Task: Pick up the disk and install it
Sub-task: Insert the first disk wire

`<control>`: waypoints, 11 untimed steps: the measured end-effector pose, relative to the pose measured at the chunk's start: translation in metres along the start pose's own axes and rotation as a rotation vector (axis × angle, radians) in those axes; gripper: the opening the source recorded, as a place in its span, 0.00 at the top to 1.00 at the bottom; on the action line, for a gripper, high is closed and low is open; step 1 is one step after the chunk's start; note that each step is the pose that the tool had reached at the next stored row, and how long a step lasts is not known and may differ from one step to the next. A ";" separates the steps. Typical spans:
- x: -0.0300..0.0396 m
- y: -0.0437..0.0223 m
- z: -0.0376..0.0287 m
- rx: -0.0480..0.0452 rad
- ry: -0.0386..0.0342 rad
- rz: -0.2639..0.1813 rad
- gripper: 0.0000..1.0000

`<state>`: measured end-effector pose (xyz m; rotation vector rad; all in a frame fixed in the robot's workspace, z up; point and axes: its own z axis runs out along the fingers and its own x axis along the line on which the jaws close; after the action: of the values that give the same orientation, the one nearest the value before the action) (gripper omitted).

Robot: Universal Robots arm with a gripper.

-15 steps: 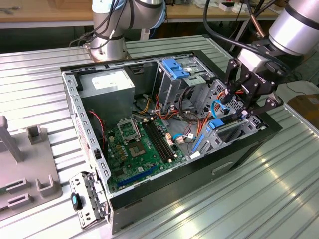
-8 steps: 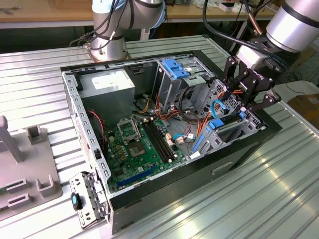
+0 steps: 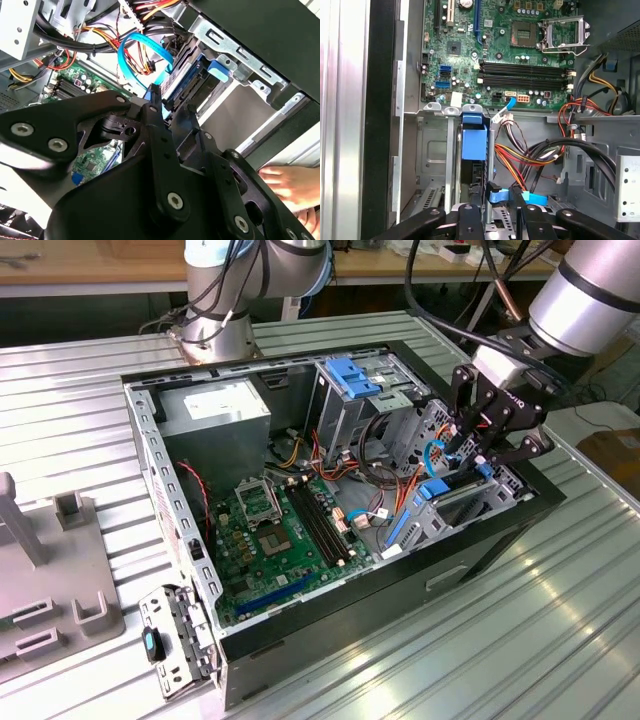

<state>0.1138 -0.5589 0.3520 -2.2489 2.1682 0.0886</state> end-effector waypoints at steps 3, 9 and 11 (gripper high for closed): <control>0.0002 -0.0001 0.0030 0.0000 0.0001 0.000 0.65; 0.0002 -0.0001 0.0036 0.0001 0.0000 0.000 0.65; 0.0002 -0.0001 0.0039 0.0001 0.0000 0.000 0.73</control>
<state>0.1138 -0.5589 0.3481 -2.2490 2.1681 0.0885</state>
